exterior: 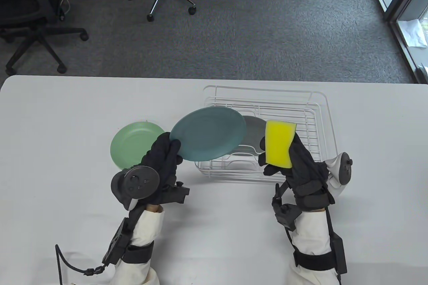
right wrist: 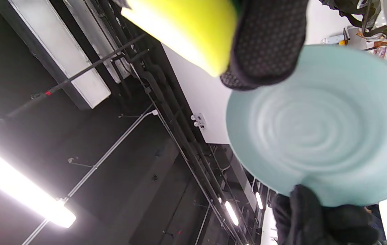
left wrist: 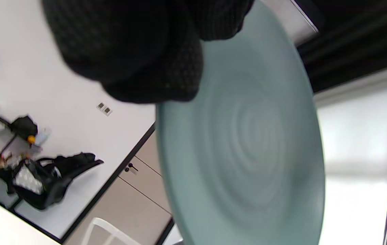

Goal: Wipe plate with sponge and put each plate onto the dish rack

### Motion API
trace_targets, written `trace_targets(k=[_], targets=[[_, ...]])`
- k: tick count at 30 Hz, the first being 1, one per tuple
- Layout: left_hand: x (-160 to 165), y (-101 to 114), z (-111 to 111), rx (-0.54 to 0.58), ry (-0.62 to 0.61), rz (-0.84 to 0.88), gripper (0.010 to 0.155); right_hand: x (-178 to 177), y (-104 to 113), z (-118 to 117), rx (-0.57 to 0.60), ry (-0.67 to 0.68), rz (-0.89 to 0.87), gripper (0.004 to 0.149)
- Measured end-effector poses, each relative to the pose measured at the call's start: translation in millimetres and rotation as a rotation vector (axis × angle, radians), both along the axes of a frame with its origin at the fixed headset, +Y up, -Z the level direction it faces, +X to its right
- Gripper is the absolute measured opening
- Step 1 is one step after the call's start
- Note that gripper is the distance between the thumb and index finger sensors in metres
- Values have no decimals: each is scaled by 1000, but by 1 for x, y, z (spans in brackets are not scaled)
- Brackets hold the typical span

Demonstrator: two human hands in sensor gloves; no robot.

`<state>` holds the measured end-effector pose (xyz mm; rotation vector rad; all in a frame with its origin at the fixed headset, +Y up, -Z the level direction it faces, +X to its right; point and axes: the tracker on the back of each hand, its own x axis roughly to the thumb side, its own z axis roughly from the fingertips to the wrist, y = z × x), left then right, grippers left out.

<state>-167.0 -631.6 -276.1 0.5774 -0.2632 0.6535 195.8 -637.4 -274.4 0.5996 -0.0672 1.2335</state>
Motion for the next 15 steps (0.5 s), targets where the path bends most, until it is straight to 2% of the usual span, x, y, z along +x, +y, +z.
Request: trace_targets(k=[7,11,15], targets=[[36,-13,-27,-41,-54,-130,38,1,0,-1,-8,11,-25,60],[59,-15,-40,-42,-26,-284,39,2,-2,-2,-17,40,-64,60],[79,-15,-51,-75,-19,-342,39,5,-4,-3,-21,43,-88,60]])
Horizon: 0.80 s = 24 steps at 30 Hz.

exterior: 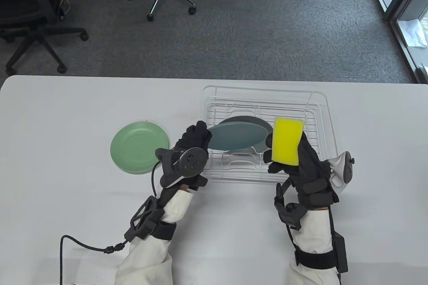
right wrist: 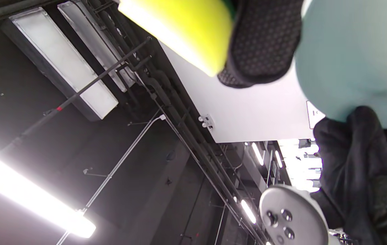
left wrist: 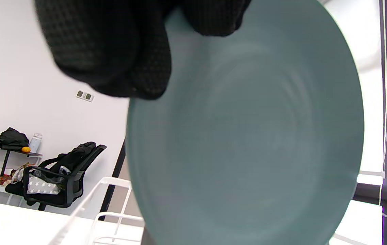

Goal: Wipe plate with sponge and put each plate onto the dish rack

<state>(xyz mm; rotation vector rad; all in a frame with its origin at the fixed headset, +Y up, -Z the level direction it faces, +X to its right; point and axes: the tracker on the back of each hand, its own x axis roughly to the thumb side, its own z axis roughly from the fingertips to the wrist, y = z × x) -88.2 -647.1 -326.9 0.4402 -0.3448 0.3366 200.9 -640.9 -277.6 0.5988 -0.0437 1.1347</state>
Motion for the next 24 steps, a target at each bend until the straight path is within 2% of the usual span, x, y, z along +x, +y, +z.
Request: trace_targets(k=[8,24], targets=[[31,-7,-21,-115,21,-122,39,1,1,0,-4,10,-25,60],[60,-22,-43,-327,67,-162,42,-1,-1,-2,1,37,-18,59]])
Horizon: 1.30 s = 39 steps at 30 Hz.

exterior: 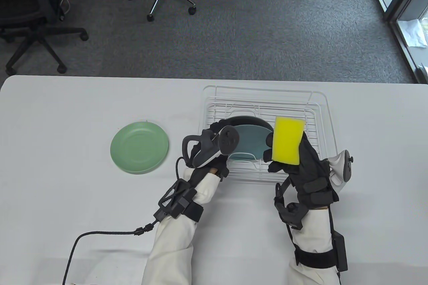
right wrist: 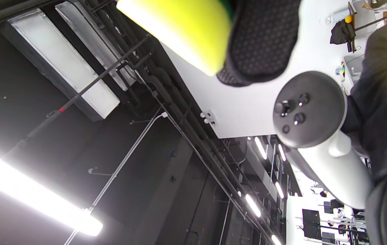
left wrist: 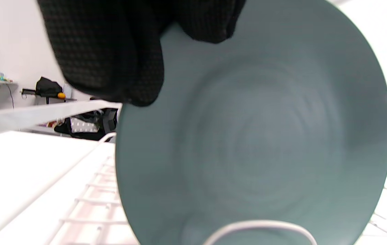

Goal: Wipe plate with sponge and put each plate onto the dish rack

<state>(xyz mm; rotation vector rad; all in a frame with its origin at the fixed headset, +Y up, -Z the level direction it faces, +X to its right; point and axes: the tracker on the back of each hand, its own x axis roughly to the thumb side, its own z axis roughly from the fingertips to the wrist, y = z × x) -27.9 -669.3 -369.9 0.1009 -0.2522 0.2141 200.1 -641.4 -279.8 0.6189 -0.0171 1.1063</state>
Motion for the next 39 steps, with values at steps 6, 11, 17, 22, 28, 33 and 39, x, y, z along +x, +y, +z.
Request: trace_targets(k=[6,11,17,22,28,33,39], targets=[[-16,1,3,19,16,-43,46,0,0,-1,-4,-8,1,59],[-49,15,7,46,82,56,50,-3,-1,-2,-12,-8,11,59],[-110,13,6,31,275,74,53,-4,-3,-2,-13,-7,22,59],[-151,-11,6,-78,339,130,62,-6,-4,-3,-20,-6,30,59],[-195,-40,6,-143,540,32,75,-9,-6,-4,-27,-6,39,60],[-223,-65,8,-261,692,-5,86,-9,-7,-4,-29,-7,44,59],[-242,-95,10,-406,761,-37,95,-11,-8,-4,-35,-7,54,59]])
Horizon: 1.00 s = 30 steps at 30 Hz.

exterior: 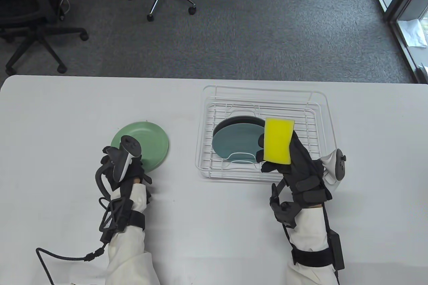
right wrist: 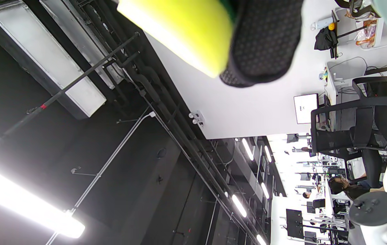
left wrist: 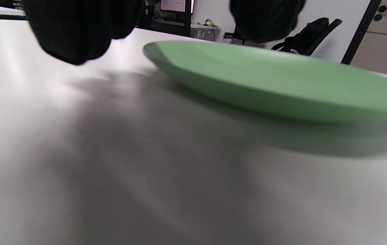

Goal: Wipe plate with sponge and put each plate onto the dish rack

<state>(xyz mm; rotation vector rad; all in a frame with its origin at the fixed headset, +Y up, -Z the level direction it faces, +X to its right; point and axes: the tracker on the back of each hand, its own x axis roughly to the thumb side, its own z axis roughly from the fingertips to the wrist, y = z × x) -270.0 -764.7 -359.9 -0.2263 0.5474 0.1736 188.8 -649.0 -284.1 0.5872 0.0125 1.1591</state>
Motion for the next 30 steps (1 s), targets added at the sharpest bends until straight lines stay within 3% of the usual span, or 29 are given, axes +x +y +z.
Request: trace_targets(k=[5,14,21,26,30], targets=[[-1,-14,-2,-49,-2,-4,95,-2,-2,-1,-7,1,10,60],[-10,-16,4,143,88,147,86,-5,-4,-2,-23,-1,26,59],[-29,-11,20,387,166,532,62,-10,-7,-4,-36,6,45,59],[-36,-11,26,466,209,790,58,-12,-10,-5,-46,6,60,60],[-38,-6,29,501,205,819,57,-13,-10,-5,-46,6,72,59]])
